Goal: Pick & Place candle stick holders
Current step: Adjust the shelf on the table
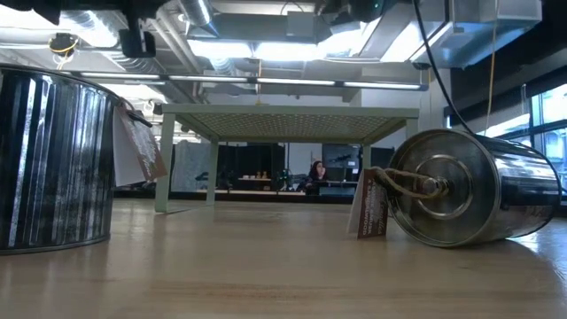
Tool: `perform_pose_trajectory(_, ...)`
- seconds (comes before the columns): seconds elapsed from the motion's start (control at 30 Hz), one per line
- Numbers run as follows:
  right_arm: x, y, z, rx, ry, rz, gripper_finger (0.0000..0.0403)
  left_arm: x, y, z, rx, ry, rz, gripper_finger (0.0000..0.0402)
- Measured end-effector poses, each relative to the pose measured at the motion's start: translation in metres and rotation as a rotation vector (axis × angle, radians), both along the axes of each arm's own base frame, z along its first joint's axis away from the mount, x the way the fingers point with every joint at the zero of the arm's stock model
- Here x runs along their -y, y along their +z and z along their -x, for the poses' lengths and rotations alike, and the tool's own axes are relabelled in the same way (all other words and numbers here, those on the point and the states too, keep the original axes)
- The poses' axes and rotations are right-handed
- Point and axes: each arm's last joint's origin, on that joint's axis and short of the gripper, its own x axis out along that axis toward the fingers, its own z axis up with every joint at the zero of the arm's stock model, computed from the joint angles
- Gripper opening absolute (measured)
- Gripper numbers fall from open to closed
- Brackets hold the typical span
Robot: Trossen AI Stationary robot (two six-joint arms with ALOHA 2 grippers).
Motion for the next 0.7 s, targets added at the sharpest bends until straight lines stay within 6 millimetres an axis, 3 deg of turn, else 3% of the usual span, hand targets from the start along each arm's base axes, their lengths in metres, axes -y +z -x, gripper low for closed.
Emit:
perform_pose_trajectory(0.17,0.009,-0.004,-0.001,-0.046,0.014,0.027,0.0201,-0.003,-0.006,0.001,-0.064,0.034,-0.011,0.0015)
perform_pose_trajectory(0.4,0.027,-0.036,-0.010,-0.388,-0.031,0.012,0.0201,-0.009,-0.033,0.006,-0.337,0.136,0.116,0.0011)
perform_pose_trajectory(0.53,0.031,-0.047,-0.010,-0.500,-0.042,0.027,0.0201,-0.010,-0.034,0.007,-0.348,0.128,0.052,0.0007)
perform_pose_trajectory(0.7,0.028,-0.045,-0.008,-0.504,0.028,0.059,0.0201,-0.009,-0.032,0.006,-0.334,0.117,-0.001,0.0006)
